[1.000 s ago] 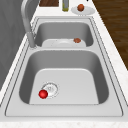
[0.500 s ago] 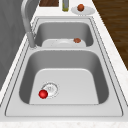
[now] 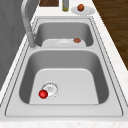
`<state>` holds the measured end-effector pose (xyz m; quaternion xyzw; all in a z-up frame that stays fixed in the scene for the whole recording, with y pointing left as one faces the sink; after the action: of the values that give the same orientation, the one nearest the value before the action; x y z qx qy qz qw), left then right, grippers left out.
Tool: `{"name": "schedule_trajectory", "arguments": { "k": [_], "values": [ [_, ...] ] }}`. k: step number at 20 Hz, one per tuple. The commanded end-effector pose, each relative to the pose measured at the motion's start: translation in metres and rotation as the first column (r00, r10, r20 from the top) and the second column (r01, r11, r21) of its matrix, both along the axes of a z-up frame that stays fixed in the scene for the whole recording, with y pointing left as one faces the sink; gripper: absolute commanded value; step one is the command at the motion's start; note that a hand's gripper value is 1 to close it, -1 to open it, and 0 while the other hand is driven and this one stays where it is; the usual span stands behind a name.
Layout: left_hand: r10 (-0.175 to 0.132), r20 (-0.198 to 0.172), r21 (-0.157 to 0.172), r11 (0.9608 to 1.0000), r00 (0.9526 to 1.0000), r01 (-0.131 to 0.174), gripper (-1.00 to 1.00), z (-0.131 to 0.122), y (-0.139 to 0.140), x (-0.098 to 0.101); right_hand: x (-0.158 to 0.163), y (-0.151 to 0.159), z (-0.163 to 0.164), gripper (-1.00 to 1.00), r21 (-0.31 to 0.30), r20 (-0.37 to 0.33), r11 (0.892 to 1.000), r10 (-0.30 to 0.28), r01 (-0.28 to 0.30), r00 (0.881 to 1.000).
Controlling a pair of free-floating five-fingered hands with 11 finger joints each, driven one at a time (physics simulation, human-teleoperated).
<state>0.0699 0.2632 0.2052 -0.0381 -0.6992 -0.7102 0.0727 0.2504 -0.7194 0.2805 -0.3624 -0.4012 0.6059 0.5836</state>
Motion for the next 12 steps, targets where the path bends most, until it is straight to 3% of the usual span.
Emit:
{"name": "schedule_trajectory", "arguments": {
  "k": [1,6,11,12],
  "values": [
    [0.0,0.0,0.0,1.0,1.0,0.0,0.0,0.0,0.0,0.0,0.011,0.001,0.025,-1.0,-0.04,0.006,0.999,-0.016,0.016,1.0],
    [0.0,0.0,0.0,1.0,1.0,0.0,0.0,0.0,0.0,0.0,0.037,0.011,0.046,-1.0,-0.057,0.005,0.998,-0.038,0.039,0.999],
    [0.0,0.0,0.0,1.0,1.0,0.0,0.0,0.0,0.0,0.0,0.063,0.029,0.064,-1.0,-0.071,0.033,0.992,-0.105,0.107,0.994],
    [0.0,0.0,0.0,1.0,1.0,0.0,0.0,0.0,0.0,0.0,0.068,0.037,0.062,-1.0,-0.079,0.012,0.992,-0.096,0.097,0.995]
  ]
}}
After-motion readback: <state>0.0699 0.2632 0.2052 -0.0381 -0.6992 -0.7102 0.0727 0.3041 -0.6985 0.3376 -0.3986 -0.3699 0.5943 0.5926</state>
